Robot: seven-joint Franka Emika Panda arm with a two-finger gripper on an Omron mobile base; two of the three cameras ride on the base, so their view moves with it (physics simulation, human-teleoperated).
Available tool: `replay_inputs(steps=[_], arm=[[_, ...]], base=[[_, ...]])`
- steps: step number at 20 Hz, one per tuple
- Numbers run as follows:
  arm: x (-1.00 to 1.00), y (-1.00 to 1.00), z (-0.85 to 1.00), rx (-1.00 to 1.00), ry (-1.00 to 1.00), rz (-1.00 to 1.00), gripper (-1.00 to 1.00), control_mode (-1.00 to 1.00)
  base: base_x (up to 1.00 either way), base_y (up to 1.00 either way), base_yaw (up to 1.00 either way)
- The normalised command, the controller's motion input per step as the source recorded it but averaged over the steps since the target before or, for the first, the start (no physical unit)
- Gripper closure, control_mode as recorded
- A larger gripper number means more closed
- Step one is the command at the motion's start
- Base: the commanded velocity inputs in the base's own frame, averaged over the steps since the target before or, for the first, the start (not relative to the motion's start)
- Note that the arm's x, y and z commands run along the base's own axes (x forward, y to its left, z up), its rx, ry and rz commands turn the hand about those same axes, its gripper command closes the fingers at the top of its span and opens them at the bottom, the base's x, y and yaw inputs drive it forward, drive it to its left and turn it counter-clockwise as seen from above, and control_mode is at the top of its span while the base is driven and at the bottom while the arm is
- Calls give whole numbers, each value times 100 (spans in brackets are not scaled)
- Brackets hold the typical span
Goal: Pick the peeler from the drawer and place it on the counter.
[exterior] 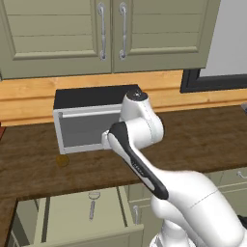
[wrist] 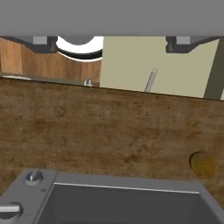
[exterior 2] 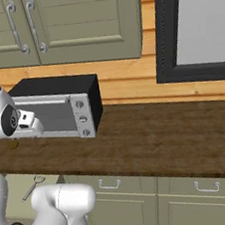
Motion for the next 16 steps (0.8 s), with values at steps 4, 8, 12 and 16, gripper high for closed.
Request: replay_inputs(steps=[4, 8, 12, 16], arm=[[-22, 38, -39, 0, 0, 0, -100, -100], [-34, 43, -41, 0, 0, 0, -100, -100], [-13, 32, -29, 0, 2, 0, -100, -100], [-13, 33, -36, 0, 5, 0, -100, -100]], base=[[0, 0, 0], [0, 0, 0], [0, 0, 0], [0, 0, 0]])
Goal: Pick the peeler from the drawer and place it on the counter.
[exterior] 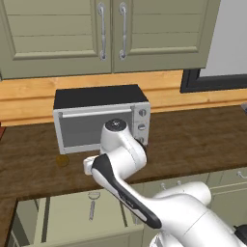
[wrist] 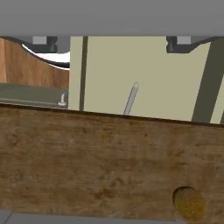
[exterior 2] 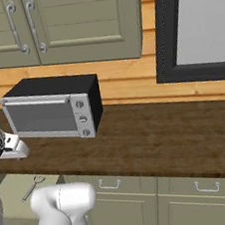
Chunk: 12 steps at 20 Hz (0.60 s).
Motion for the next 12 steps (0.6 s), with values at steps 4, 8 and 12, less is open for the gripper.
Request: replay_inputs(steps=[4, 8, 12], arm=[[-40, 43, -44, 0, 11, 0, -100, -100], [-53, 28, -60, 0, 18, 0, -100, -100], [-37, 14, -63, 0, 20, 0, -100, -100]], base=[[0, 0, 0], [0, 0, 0], [0, 0, 0]])
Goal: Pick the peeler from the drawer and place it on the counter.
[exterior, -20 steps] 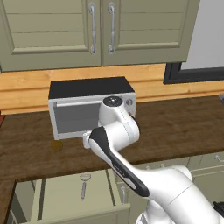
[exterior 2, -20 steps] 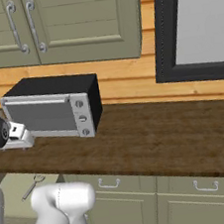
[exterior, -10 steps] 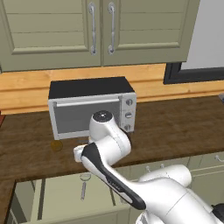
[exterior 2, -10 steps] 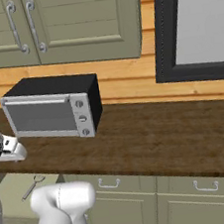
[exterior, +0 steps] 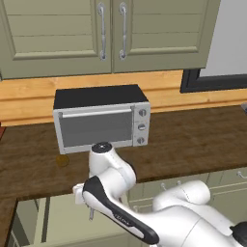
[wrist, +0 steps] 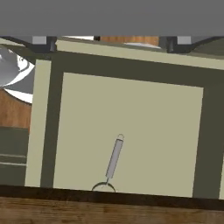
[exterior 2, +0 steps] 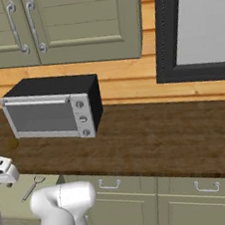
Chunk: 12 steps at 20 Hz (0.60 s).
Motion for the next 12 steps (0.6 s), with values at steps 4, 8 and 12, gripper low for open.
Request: replay_inputs(steps=[4, 8, 12], arm=[[-4, 6, -71, 0, 12, 0, -100, -100], [-24, 10, -80, 0, 10, 0, -100, -100], [-24, 12, -48, 0, 0, 0, -100, -100]], base=[[0, 0, 0], [0, 0, 0], [0, 0, 0]])
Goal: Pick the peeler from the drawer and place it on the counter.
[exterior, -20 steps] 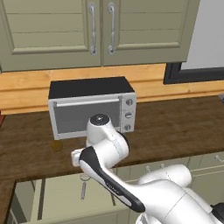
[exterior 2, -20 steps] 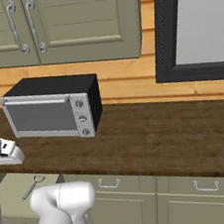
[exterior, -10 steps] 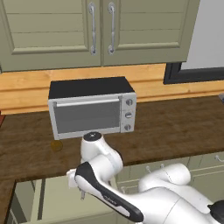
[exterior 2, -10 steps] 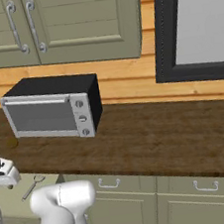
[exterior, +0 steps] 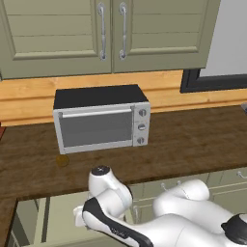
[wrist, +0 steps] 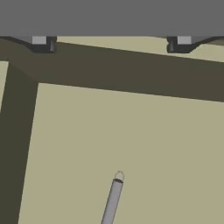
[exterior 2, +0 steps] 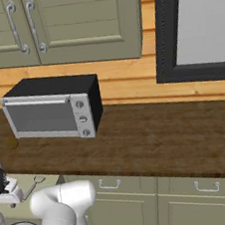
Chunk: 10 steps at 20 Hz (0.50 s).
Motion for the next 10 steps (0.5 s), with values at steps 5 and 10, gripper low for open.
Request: replay_inputs(steps=[5, 10], arm=[[-30, 8, -25, 0, 3, 0, -100, -100], [-37, 6, -16, 0, 8, 0, -100, -100]], base=[[0, 0, 0], [0, 0, 0]])
